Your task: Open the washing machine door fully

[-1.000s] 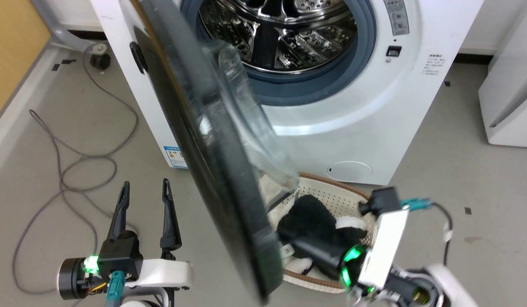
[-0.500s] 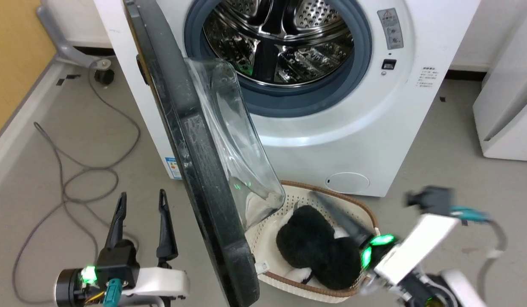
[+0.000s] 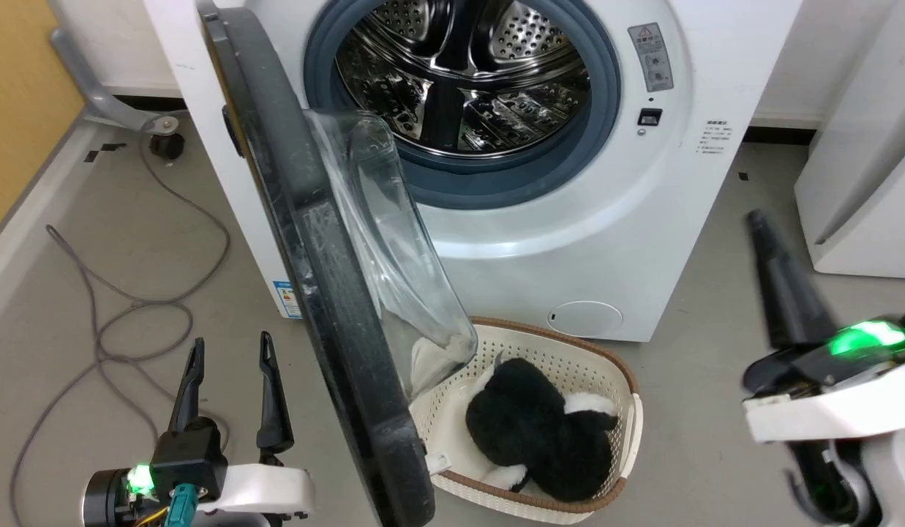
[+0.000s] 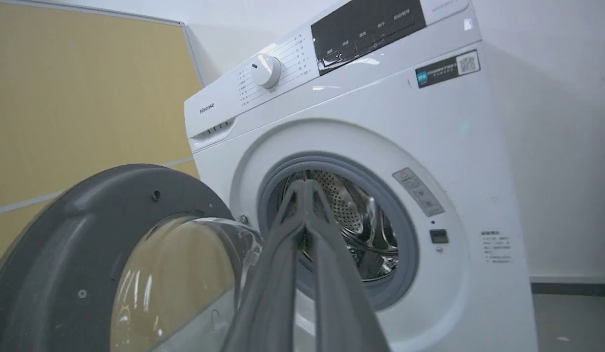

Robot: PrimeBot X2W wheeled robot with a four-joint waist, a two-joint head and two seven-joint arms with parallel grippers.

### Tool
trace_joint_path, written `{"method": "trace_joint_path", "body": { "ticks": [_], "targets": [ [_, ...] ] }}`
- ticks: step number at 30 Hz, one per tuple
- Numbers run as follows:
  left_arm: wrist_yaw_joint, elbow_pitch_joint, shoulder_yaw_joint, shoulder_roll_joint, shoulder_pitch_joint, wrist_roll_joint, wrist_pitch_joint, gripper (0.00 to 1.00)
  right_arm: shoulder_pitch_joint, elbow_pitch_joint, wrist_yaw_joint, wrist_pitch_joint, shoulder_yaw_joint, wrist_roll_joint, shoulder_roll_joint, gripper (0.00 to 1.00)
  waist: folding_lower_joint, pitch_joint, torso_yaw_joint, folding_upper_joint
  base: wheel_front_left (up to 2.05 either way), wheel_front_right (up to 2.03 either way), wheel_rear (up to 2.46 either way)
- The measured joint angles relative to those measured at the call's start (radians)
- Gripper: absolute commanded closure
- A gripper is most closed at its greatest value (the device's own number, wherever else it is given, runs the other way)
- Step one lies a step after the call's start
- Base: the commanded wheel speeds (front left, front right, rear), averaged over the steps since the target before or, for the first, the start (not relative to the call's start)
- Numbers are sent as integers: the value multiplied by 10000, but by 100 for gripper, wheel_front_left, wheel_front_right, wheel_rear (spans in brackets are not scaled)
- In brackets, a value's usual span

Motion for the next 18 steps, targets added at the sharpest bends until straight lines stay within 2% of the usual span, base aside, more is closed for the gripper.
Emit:
{"method": "trace_joint_path", "body": {
  "ticks": [1, 3, 4, 5, 8, 11, 18],
  "targets": [
    [0, -15, 48, -2, 35, 0, 0, 0, 12, -119, -2, -4, -715, -1762, 146, 100, 0, 14, -32, 0, 0, 0, 0],
    [2, -19, 65, -4, 48, 0, 0, 0, 112, -245, 0, -2, -1277, -2970, 546, 100, 0, 21, -55, 0, 0, 0, 0],
    [2, -19, 65, -4, 48, 0, 0, 0, 112, -245, 0, -2, -1277, -2970, 546, 100, 0, 21, -55, 0, 0, 0, 0],
    [2, -33, 77, -2, 54, 0, 0, 0, 327, -362, 0, 0, -1636, -4157, 809, 100, 0, 20, -82, 0, 0, 0, 0],
    [0, -33, 96, -4, 60, 6, 0, 0, 631, -612, 2, -2, -2027, -5916, 986, 100, 0, 22, -124, 0, 0, 0, 0],
    [-6, -31, 107, -4, 60, 15, 0, 0, 1159, -640, 2, -2, -2307, -6631, 1394, 100, 0, -1, -134, 0, 0, 0, 0],
    [-88, -35, 134, -2, 61, 44, 0, 0, 2219, 232, 2, -2, -2468, -6832, 2061, 100, 1, -50, -171, 0, 0, 0, 0]
  ]
}}
